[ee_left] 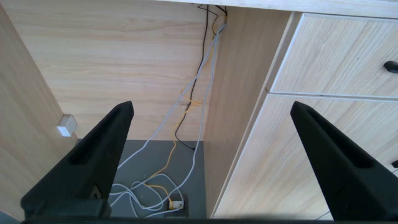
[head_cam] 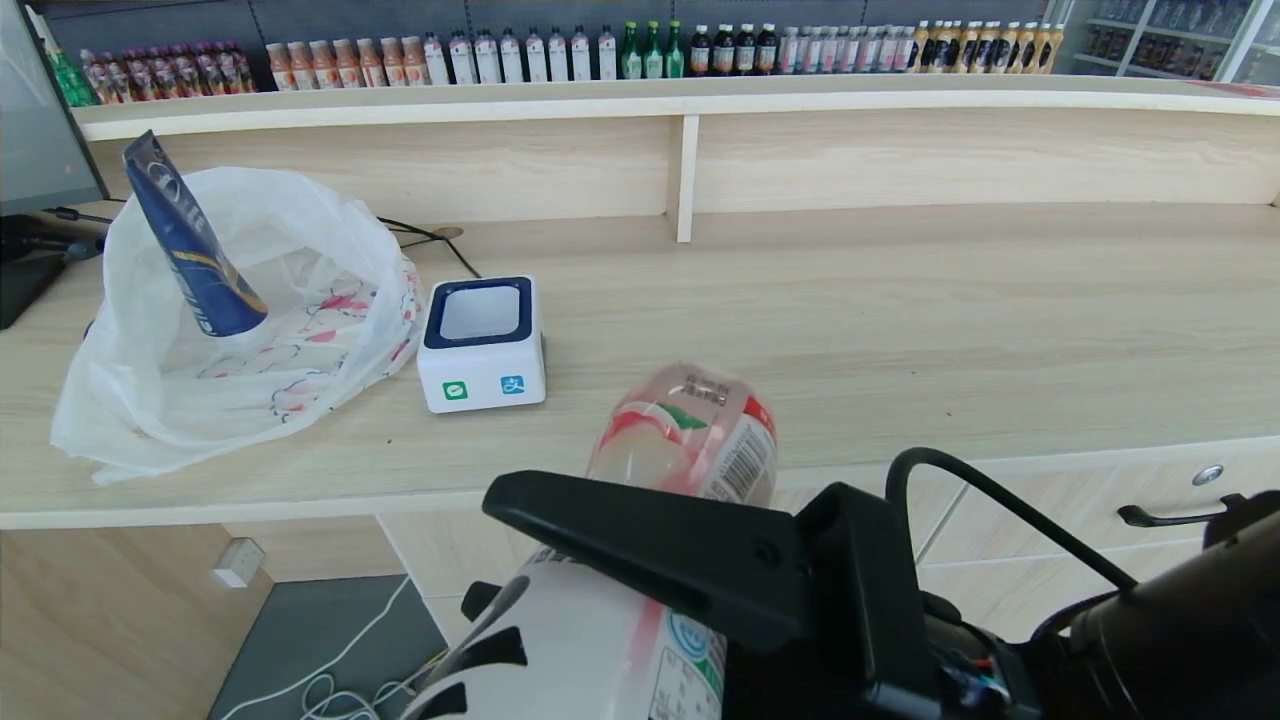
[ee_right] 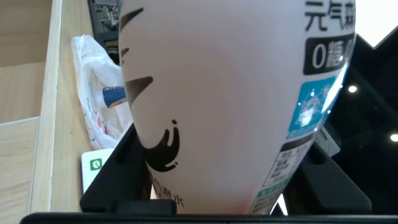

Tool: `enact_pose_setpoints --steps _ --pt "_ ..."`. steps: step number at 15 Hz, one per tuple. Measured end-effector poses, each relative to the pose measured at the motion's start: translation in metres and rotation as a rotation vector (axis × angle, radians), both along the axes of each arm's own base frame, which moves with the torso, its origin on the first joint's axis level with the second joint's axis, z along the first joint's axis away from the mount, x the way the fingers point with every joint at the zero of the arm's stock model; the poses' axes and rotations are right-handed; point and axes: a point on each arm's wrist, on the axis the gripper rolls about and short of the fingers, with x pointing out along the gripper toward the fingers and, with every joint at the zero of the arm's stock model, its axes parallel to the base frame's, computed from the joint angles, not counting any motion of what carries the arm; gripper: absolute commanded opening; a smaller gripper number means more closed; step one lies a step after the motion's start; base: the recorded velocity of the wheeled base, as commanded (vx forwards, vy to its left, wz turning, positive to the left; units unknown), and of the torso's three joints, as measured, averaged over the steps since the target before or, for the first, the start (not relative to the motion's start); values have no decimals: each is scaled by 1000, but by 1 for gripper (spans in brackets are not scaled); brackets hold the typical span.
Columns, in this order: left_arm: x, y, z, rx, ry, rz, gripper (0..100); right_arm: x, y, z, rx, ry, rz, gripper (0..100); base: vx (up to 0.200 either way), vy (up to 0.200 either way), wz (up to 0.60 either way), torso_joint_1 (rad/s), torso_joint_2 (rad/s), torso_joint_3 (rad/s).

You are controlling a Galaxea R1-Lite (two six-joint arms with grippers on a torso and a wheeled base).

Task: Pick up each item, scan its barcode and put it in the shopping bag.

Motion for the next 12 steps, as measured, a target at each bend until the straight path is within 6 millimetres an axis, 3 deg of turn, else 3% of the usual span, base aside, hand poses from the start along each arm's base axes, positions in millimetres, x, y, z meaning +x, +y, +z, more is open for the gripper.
enact_pose_setpoints --steps 12 --pt "0 0 0 0 0 0 100 -2 0 6 9 -59 20 0 0 0 0 0 0 0"
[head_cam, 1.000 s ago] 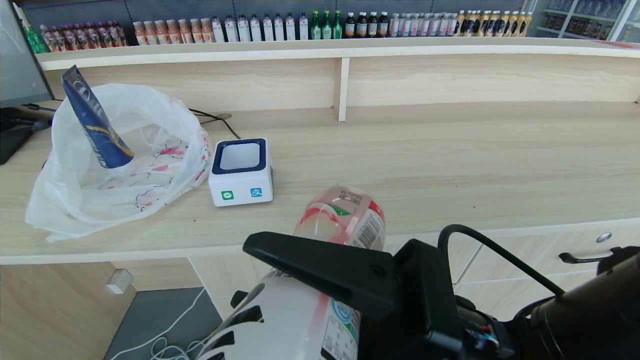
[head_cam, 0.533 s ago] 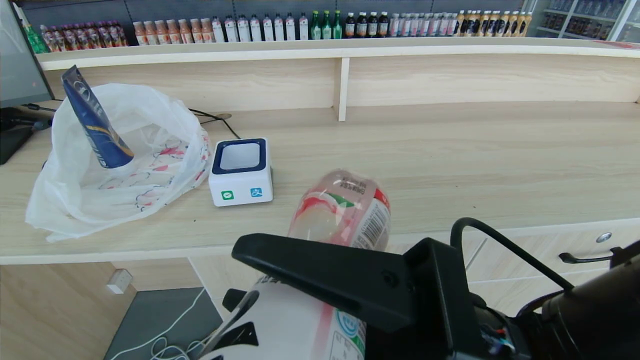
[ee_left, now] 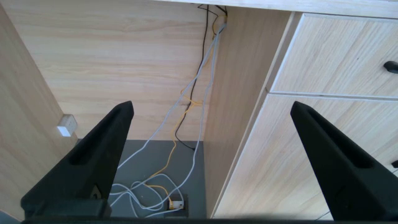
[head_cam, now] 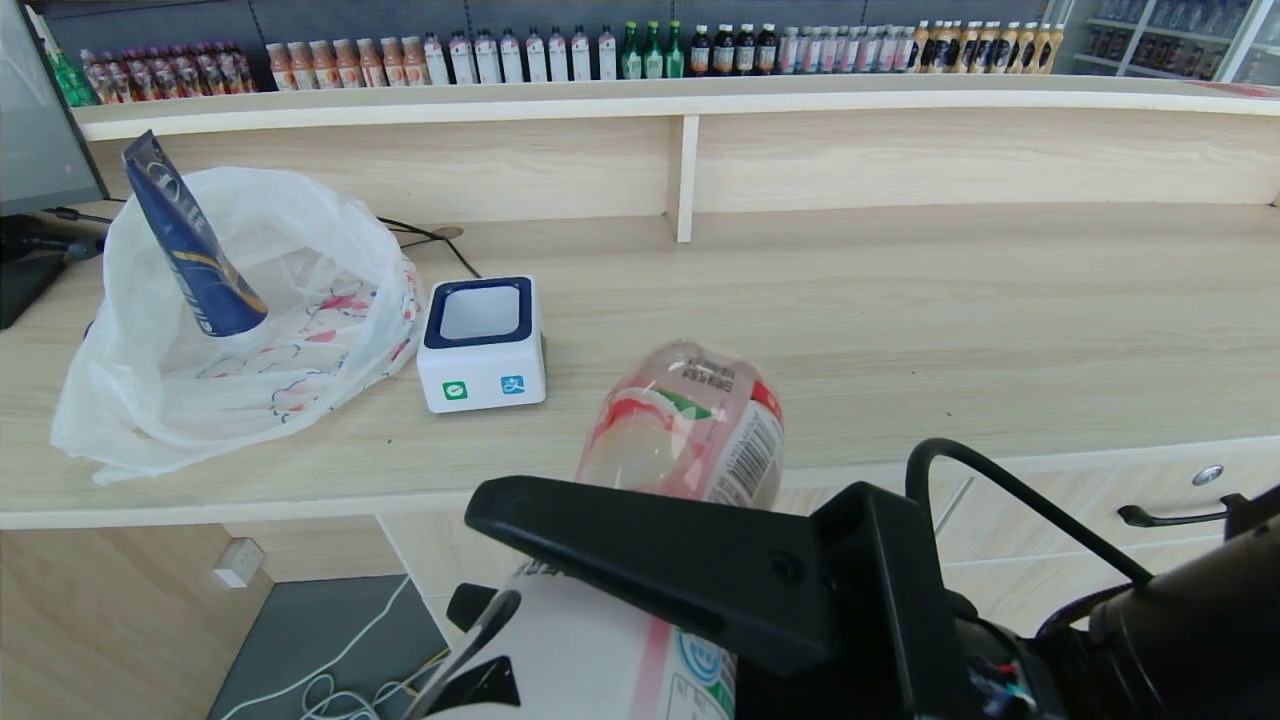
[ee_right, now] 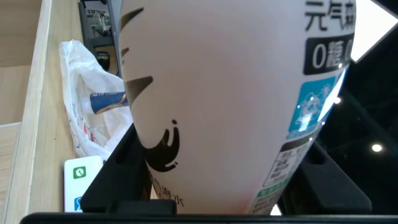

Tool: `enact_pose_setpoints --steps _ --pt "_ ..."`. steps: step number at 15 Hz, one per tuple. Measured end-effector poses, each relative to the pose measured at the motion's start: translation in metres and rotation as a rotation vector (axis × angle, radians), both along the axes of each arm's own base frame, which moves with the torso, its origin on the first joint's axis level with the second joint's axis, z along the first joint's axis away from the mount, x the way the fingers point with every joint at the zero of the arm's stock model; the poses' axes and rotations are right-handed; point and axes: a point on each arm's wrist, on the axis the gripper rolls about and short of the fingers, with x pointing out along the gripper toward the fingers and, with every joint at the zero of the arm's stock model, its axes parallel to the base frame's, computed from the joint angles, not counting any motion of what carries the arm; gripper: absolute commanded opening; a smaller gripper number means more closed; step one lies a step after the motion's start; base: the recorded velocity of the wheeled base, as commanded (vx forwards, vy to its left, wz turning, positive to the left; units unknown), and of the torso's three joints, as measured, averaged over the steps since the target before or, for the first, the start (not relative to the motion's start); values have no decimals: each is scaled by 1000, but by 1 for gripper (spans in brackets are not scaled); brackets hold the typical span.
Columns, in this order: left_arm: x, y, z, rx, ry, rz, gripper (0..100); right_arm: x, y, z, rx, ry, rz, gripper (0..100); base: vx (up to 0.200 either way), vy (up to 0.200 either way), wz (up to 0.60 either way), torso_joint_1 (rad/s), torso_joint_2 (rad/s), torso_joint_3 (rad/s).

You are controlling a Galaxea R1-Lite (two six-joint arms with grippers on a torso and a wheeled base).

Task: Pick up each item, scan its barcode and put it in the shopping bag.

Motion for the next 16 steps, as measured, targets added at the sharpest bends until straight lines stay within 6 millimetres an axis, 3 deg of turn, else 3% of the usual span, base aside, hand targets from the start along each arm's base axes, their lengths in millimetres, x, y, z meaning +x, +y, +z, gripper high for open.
enact_pose_setpoints --steps 8,16 --pt "0 0 0 0 0 0 100 0 -2 -2 -5 24 5 0 0 0 0 0 0 0" --pt "0 0 0 0 0 0 100 -4 -15 -20 -38 405 132 0 0 0 0 0 0 0"
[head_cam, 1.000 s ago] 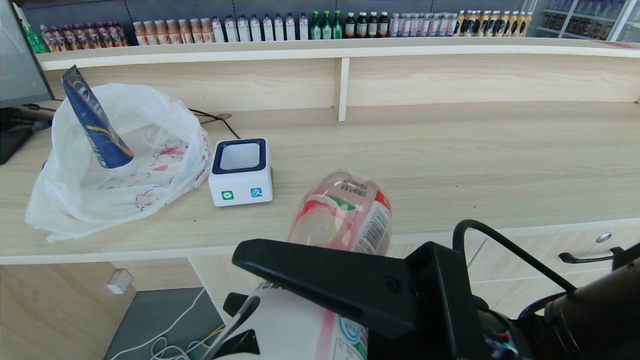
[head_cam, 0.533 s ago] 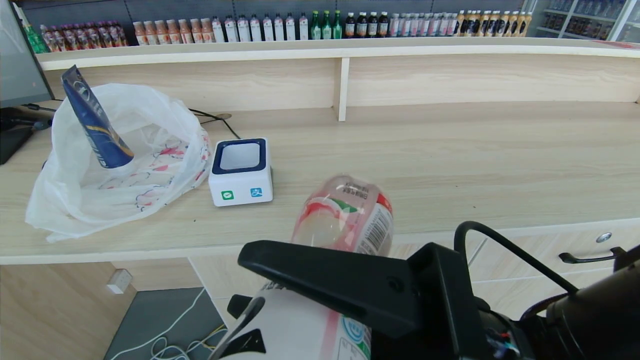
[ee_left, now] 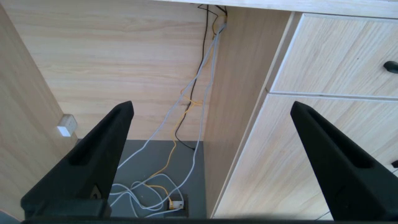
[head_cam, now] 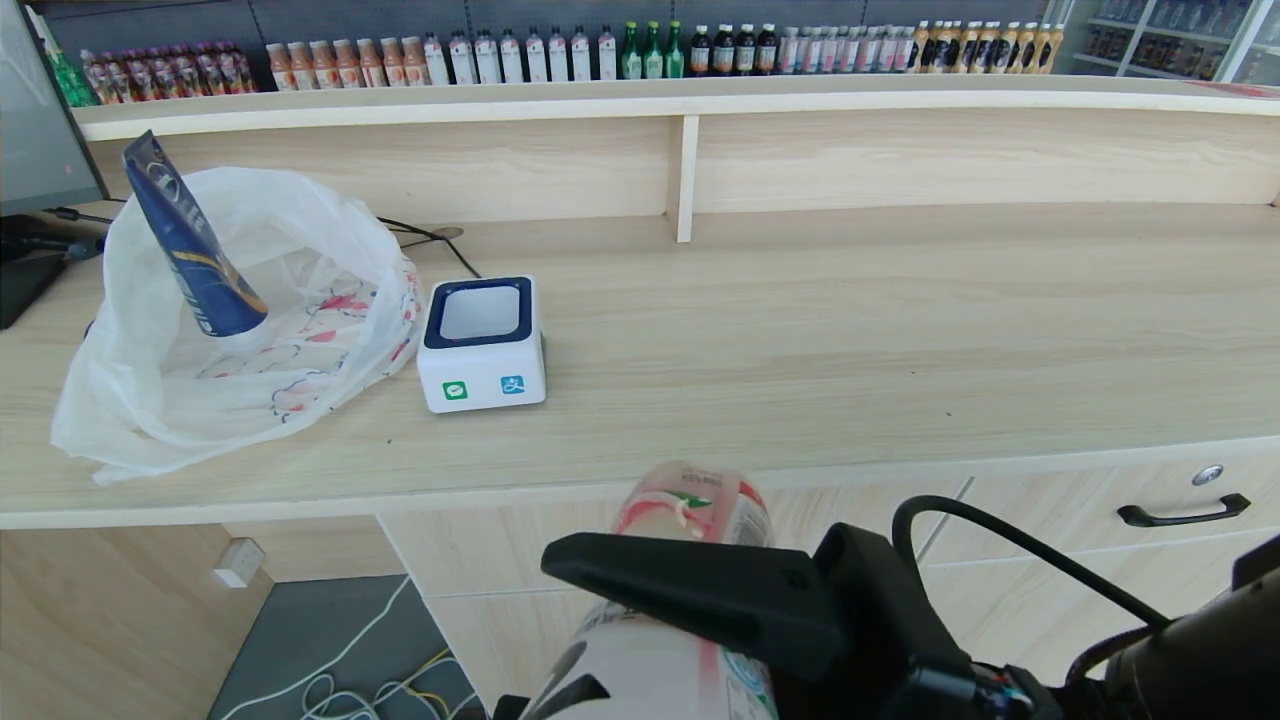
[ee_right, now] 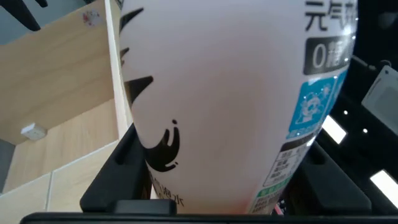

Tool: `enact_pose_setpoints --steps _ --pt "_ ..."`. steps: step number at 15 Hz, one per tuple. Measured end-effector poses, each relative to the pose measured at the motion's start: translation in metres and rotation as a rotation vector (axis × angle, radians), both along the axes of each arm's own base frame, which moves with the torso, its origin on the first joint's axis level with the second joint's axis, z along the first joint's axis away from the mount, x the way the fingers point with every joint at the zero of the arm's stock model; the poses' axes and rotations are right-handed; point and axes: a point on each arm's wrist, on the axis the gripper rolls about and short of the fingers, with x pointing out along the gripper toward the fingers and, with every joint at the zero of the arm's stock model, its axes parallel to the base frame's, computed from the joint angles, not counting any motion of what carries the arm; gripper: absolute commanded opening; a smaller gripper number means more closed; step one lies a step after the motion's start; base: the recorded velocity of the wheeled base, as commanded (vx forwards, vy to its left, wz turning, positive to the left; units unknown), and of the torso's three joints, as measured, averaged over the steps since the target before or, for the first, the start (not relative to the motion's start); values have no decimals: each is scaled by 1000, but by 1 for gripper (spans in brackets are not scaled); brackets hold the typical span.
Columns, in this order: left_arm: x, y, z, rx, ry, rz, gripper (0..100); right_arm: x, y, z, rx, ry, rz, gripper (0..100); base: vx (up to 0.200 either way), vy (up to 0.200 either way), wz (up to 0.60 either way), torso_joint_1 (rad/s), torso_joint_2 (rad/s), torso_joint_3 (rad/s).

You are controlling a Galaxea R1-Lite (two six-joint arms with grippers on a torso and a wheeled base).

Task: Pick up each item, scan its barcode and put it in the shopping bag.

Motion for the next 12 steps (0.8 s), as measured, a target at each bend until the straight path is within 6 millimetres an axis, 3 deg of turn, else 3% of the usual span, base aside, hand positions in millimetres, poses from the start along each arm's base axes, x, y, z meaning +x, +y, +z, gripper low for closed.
enact_pose_setpoints --steps 7,12 --pt "0 0 0 0 0 0 100 5 4 -5 31 352 106 0 0 0 0 0 0 0" --pt "0 0 0 0 0 0 100 18 17 9 197 582 47 0 0 0 0 0 0 0"
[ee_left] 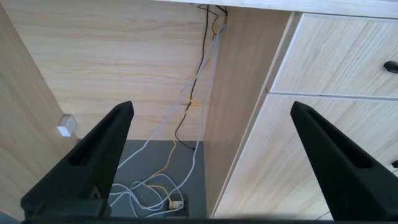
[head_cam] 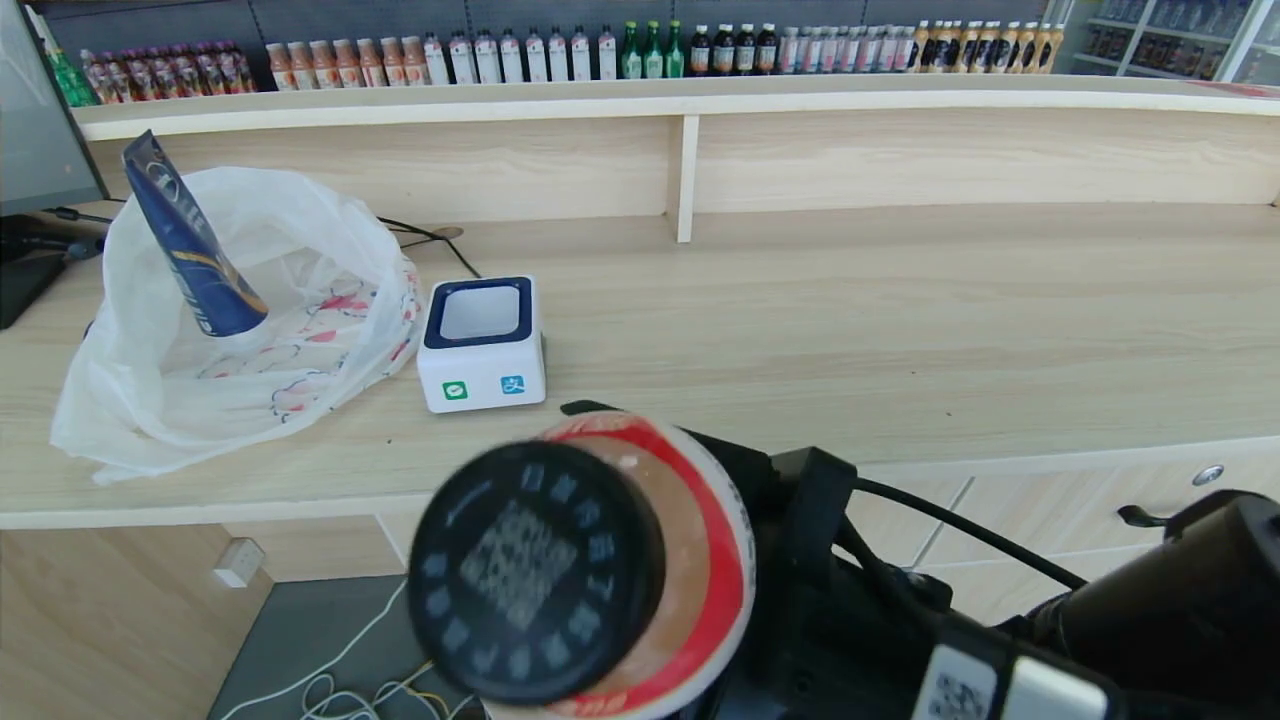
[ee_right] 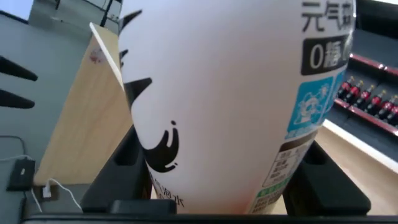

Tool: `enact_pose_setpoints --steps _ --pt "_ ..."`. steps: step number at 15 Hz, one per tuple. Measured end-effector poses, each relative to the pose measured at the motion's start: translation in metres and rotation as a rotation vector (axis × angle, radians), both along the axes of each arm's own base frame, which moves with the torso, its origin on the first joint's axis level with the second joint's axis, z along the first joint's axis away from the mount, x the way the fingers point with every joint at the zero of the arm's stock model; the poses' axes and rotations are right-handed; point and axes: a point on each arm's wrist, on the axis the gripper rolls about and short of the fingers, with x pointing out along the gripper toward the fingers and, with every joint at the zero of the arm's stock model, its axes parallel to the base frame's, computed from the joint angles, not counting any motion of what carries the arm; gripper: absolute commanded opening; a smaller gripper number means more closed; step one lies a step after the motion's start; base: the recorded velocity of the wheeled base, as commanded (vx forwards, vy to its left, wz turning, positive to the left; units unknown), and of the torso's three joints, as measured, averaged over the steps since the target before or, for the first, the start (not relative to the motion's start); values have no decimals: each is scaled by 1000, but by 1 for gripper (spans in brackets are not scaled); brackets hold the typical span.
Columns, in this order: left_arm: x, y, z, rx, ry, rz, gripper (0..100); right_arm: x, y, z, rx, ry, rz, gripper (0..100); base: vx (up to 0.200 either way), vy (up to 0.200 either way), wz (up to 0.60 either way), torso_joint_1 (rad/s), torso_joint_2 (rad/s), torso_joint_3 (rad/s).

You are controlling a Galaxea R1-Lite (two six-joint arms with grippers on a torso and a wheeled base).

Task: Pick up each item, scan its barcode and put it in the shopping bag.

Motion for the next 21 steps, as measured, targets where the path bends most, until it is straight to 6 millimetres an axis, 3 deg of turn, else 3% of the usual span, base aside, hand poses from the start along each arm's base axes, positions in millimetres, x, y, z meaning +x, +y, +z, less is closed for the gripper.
enact_pose_setpoints --steps 4,9,14,19,21 --pt "0 0 0 0 0 0 100 11 3 2 135 258 -65 0 0 0 0 0 0 0" --pt "0 0 0 0 0 0 100 47 -17 -1 231 402 -160 0 0 0 0 0 0 0" --pt "0 0 0 2 0 0 100 93 -58 1 325 432 -324 0 0 0 0 0 0 0" --pt "0 0 0 -4 0 0 100 113 -82 6 384 434 -403 0 0 0 0 0 0 0" --pt "0 0 0 -4 0 0 100 117 -84 11 411 432 -397 0 0 200 0 0 -2 -2"
